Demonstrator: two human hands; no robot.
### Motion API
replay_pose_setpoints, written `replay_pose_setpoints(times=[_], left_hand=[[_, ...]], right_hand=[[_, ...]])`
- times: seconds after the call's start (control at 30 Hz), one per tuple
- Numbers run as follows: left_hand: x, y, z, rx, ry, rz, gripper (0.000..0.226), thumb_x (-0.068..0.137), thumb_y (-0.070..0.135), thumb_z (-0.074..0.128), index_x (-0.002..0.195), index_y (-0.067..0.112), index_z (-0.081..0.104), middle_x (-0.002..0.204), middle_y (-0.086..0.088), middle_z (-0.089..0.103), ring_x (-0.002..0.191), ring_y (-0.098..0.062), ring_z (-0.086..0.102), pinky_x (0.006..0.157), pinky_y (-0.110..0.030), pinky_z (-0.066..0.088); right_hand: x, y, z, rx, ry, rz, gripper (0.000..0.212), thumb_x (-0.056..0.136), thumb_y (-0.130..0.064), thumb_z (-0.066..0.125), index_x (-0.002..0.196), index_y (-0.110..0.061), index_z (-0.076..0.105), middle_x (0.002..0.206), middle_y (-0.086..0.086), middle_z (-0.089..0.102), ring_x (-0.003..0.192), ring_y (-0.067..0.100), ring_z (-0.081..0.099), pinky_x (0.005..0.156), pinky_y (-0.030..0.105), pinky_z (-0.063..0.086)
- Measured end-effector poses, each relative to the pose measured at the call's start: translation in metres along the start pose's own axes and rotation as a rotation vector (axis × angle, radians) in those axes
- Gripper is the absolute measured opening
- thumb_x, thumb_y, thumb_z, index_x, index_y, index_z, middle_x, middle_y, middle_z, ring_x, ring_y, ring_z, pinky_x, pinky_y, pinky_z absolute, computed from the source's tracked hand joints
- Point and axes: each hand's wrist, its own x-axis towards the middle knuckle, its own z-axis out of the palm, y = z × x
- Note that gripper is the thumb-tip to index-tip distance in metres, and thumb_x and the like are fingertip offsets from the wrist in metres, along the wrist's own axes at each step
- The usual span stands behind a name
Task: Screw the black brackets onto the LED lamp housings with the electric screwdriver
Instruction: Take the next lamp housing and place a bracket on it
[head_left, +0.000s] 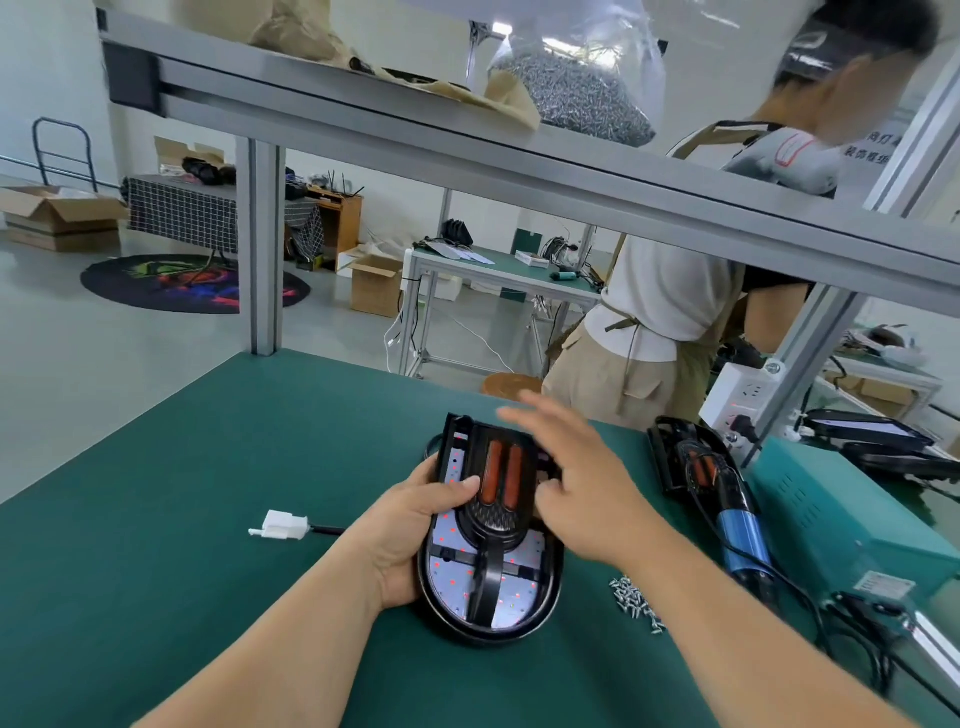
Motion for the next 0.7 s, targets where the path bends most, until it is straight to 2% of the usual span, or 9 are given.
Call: replay_pose_setpoints(times=[0.07, 0.1, 0.13, 0.2, 0.27, 0.47, 0.53, 0.63, 0.7], left_hand=[[0.0, 0.0, 0.0, 0.009, 0.019, 0.012, 0.053, 0.076, 0.008, 0.067, 0.127, 0.01, 0.058, 0.113, -0.025, 0.07, 0.093, -0.039, 0.071, 0.081, -0.054, 0.058], [0.0, 0.0, 0.0, 0.01, 0.028, 0.019, 0.052, 0.075, 0.008, 0.067, 0.126, 0.011, 0.059, 0.114, -0.025, 0.07, 0.093, -0.039, 0.071, 0.08, -0.053, 0.058], [0.0, 0.0, 0.0, 0.01, 0.026, 0.03, 0.053, 0.074, 0.008, 0.068, 0.126, 0.012, 0.06, 0.114, -0.025, 0.07, 0.093, -0.039, 0.071, 0.079, -0.052, 0.059], [0.0, -0.002, 0.0, 0.021, 0.007, 0.059, 0.054, 0.072, 0.008, 0.068, 0.126, 0.012, 0.06, 0.114, -0.024, 0.07, 0.093, -0.038, 0.071, 0.078, -0.05, 0.06], [0.0, -0.002, 0.002, 0.038, -0.014, 0.089, 0.055, 0.073, 0.007, 0.067, 0.126, 0.012, 0.06, 0.115, -0.024, 0.07, 0.094, -0.038, 0.071, 0.077, -0.049, 0.06], [-0.001, -0.002, 0.007, 0.111, -0.023, 0.151, 0.054, 0.073, 0.005, 0.065, 0.126, 0.013, 0.059, 0.113, -0.02, 0.072, 0.092, -0.034, 0.073, 0.074, -0.043, 0.062], [-0.001, -0.002, 0.008, 0.115, -0.018, 0.148, 0.055, 0.072, 0.005, 0.066, 0.125, 0.013, 0.059, 0.111, -0.02, 0.073, 0.089, -0.033, 0.073, 0.071, -0.042, 0.062], [0.0, -0.001, 0.009, 0.128, -0.012, 0.124, 0.056, 0.071, 0.008, 0.071, 0.125, 0.017, 0.059, 0.112, -0.018, 0.073, 0.092, -0.033, 0.073, 0.073, -0.045, 0.061], [0.0, -0.001, 0.01, 0.153, 0.0, 0.105, 0.06, 0.07, 0.011, 0.076, 0.127, 0.018, 0.057, 0.113, -0.016, 0.073, 0.097, -0.035, 0.073, 0.076, -0.048, 0.061]], right_hand=[[-0.012, -0.001, 0.009, 0.342, 0.328, 0.305, 0.056, 0.089, -0.003, 0.056, 0.133, -0.037, 0.049, 0.142, -0.009, 0.047, 0.122, 0.001, 0.047, 0.109, 0.027, 0.035], [-0.018, -0.005, 0.015, 0.476, 0.401, 0.48, 0.043, 0.093, -0.014, 0.062, 0.131, -0.031, 0.053, 0.137, -0.006, 0.053, 0.114, 0.003, 0.053, 0.103, 0.028, 0.04], [-0.023, -0.007, 0.022, 0.596, 0.403, 0.625, 0.035, 0.094, -0.027, 0.065, 0.128, -0.024, 0.058, 0.132, -0.002, 0.06, 0.11, 0.007, 0.058, 0.101, 0.03, 0.042], [-0.03, -0.011, 0.034, 0.807, 0.304, 0.76, 0.031, 0.094, -0.046, 0.061, 0.105, -0.021, 0.074, 0.111, -0.001, 0.074, 0.1, 0.013, 0.069, 0.094, 0.036, 0.051], [-0.034, -0.02, 0.041, 0.898, 0.244, 0.805, 0.043, 0.096, -0.055, 0.052, 0.084, -0.023, 0.078, 0.088, -0.006, 0.078, 0.082, 0.01, 0.074, 0.078, 0.034, 0.056], [-0.034, -0.027, 0.046, 0.817, 0.353, 0.775, 0.037, 0.102, -0.046, 0.045, 0.092, -0.019, 0.068, 0.086, -0.015, 0.073, 0.071, -0.004, 0.067, 0.054, 0.012, 0.045], [-0.034, -0.027, 0.048, 0.783, 0.353, 0.781, 0.038, 0.102, -0.047, 0.043, 0.093, -0.02, 0.066, 0.091, -0.012, 0.071, 0.079, 0.0, 0.066, 0.06, 0.015, 0.045], [-0.034, -0.027, 0.048, 0.802, 0.378, 0.774, 0.04, 0.102, -0.048, 0.043, 0.1, -0.016, 0.067, 0.1, -0.003, 0.073, 0.091, 0.012, 0.068, 0.077, 0.027, 0.052], [-0.034, -0.025, 0.048, 0.826, 0.395, 0.754, 0.042, 0.101, -0.049, 0.045, 0.103, -0.015, 0.068, 0.101, -0.002, 0.074, 0.09, 0.012, 0.069, 0.074, 0.025, 0.052]])
